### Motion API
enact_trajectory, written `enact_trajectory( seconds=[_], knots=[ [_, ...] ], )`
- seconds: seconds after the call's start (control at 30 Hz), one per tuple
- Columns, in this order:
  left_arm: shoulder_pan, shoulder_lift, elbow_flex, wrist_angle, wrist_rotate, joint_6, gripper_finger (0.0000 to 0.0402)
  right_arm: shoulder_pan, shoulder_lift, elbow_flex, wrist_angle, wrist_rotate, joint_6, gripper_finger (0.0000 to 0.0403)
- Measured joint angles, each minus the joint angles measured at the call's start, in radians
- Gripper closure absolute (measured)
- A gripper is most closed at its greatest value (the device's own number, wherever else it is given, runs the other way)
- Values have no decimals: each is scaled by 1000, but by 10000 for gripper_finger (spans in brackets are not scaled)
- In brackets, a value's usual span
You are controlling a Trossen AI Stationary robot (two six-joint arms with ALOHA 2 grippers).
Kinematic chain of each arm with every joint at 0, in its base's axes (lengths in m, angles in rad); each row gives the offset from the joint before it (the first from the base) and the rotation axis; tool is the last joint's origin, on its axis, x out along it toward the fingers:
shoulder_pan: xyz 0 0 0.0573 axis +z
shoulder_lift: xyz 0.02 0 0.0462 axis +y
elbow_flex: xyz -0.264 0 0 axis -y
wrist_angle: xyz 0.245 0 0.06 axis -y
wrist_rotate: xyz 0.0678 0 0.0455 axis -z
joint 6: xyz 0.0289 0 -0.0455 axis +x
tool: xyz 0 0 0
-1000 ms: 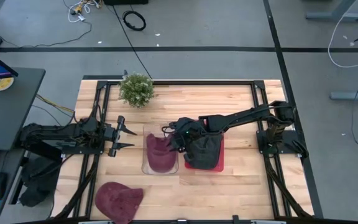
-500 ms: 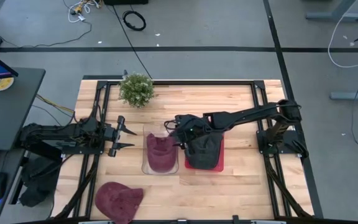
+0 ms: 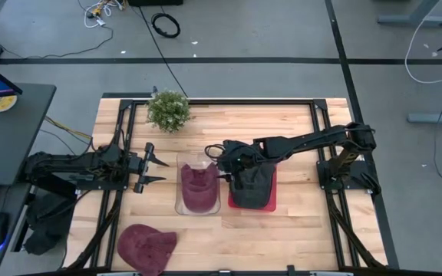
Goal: Pick & Place hat
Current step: Stack the red cap on top of the red cap in the transparent bin
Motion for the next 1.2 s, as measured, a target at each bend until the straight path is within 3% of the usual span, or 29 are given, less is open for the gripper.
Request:
enact_trajectory(
  seconds=[0.13, 0.23, 0.53, 0.67, 0.8, 1.2],
  knots=[
    [0, 0, 0, 7, 0, 0, 179, -1, -69, -99, 54, -24, -7, 197],
    [0, 0, 0, 7, 0, 0, 179, -6, -192, -238, 172, -25, -7, 197],
    [0, 0, 0, 22, 0, 0, 179, -6, -786, -794, 799, -22, -3, 198],
    [0, 0, 0, 24, -6, 0, 179, -6, -1024, -979, 944, 6, 6, 198],
    [0, 0, 0, 24, -6, 0, 179, -6, -1200, -1080, 954, 112, 28, 198],
    [0, 0, 0, 24, -12, 0, 179, -3, -1647, -1208, 793, 106, 23, 198]
  ],
)
